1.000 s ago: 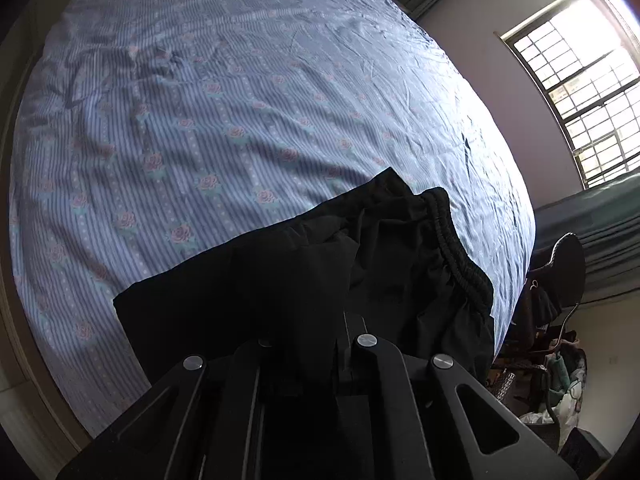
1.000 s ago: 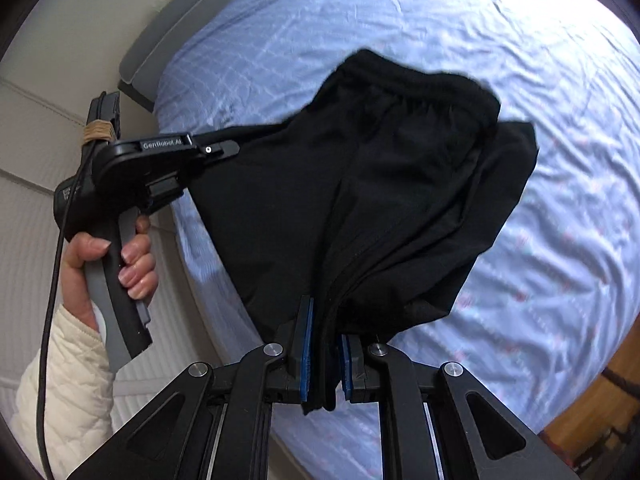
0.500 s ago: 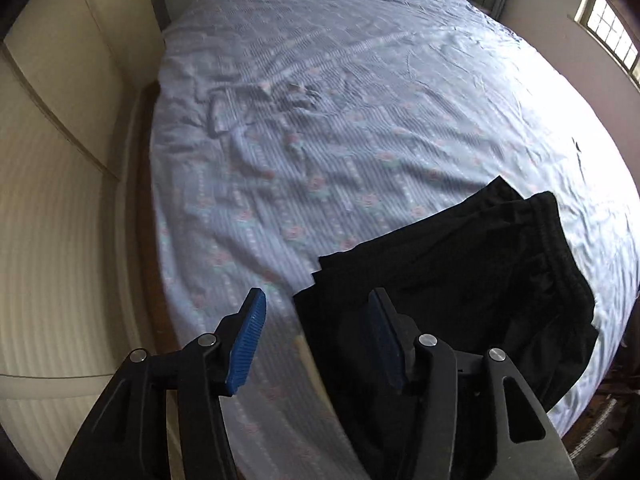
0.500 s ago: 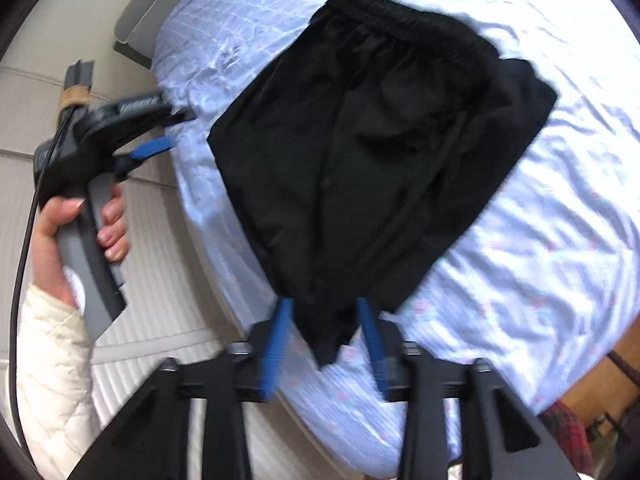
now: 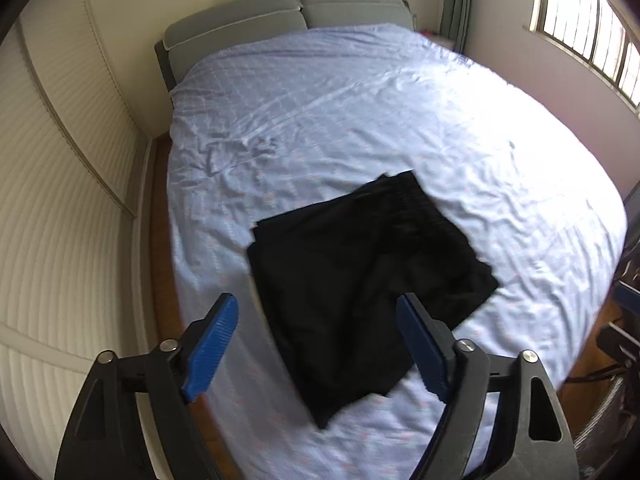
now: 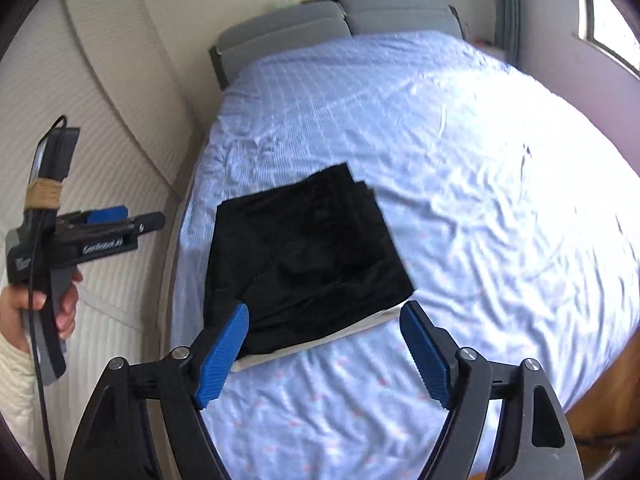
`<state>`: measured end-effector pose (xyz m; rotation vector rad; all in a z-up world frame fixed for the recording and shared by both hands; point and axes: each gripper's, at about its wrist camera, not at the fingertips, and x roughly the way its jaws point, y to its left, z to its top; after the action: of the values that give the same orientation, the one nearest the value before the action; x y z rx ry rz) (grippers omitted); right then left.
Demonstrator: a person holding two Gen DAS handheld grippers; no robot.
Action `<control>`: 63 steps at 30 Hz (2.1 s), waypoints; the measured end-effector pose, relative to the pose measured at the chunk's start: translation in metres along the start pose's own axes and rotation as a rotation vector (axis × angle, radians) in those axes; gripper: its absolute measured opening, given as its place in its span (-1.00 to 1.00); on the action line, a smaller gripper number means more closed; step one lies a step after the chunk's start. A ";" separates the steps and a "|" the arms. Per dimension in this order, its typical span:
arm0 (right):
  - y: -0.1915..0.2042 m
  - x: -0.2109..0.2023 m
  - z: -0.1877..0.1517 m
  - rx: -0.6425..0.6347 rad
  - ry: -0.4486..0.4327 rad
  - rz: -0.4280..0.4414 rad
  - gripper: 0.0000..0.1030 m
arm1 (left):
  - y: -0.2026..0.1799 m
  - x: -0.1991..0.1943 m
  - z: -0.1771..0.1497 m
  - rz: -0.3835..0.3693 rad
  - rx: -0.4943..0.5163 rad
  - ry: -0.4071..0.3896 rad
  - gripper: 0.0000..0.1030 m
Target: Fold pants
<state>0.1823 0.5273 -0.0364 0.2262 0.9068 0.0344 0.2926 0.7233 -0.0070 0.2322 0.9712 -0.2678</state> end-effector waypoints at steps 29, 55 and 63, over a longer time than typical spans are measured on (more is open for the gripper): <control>-0.294 -0.188 0.040 -0.104 -0.240 -0.024 0.68 | -0.367 -0.106 0.032 0.017 -0.021 -0.224 0.96; -0.531 -0.258 0.076 -0.249 -0.250 0.115 0.68 | -0.596 -0.146 0.040 0.132 -0.248 -0.286 0.96; -0.561 -0.264 0.072 -0.234 -0.245 0.135 0.68 | -0.624 -0.151 0.046 0.143 -0.227 -0.308 1.00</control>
<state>0.0390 -0.0658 0.0940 0.0708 0.6358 0.2316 0.0441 0.1390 0.0983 0.0493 0.6694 -0.0580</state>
